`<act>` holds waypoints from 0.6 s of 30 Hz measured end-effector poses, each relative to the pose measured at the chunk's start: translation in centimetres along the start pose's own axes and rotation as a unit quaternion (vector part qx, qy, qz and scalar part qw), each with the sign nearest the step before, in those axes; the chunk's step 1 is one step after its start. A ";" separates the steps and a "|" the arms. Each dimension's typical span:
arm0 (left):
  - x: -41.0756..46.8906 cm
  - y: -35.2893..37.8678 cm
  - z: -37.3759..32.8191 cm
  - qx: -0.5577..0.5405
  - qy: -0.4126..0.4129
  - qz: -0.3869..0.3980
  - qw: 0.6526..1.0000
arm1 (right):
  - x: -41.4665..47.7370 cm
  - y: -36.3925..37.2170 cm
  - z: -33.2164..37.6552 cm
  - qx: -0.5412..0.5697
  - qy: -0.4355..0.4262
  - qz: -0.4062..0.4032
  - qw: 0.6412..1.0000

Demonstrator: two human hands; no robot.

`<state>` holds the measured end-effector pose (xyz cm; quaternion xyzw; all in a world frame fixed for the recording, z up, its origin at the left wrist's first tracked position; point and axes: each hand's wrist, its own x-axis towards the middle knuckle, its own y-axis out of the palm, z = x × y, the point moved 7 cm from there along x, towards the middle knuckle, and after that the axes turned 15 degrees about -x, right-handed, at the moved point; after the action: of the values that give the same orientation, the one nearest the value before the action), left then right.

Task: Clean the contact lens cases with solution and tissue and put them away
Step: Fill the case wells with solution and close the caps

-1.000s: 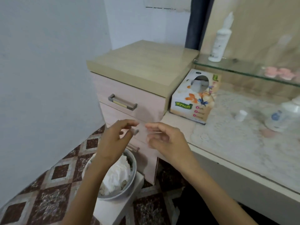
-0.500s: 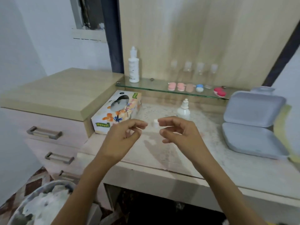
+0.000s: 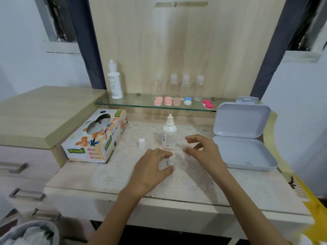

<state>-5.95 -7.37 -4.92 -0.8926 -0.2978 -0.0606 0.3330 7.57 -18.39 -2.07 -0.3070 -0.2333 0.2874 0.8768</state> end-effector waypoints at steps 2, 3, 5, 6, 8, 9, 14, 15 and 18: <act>0.0 0.3 0.1 0.011 0.010 -0.009 1.000 | 1.3 0.9 0.2 -0.012 -0.005 0.007 1.000; 0.0 0.3 0.1 0.013 0.015 -0.013 1.000 | 1.9 1.5 0.5 -0.008 -0.007 0.016 1.000; 0.0 0.4 0.1 0.016 0.018 -0.014 1.000 | 2.9 2.6 1.1 0.013 -0.019 0.033 0.999; 0.0 0.4 0.2 0.017 0.019 -0.013 1.000 | 3.2 3.2 1.4 0.022 -0.029 0.037 0.999; -0.1 0.4 0.3 0.013 0.021 -0.014 1.000 | 3.7 4.0 1.9 0.034 -0.043 0.038 0.998; -0.1 0.4 0.4 0.010 0.023 -0.016 1.000 | 3.8 4.4 2.1 0.040 -0.046 0.035 0.998; -0.1 0.4 0.8 -0.017 0.015 -0.016 1.000 | 4.4 4.8 2.3 0.072 -0.039 0.009 0.997; 0.0 0.3 0.9 -0.025 0.013 -0.016 0.999 | 4.4 4.6 2.2 0.071 -0.043 0.004 0.997; 0.0 0.2 1.1 -0.045 0.012 -0.021 0.999 | 4.4 3.4 1.7 0.024 -0.065 -0.024 0.997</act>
<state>-5.96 -6.82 -5.91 -0.8995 -0.3095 -0.0913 0.2947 8.50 -12.67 -2.14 -0.2608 -0.2903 0.2914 0.8734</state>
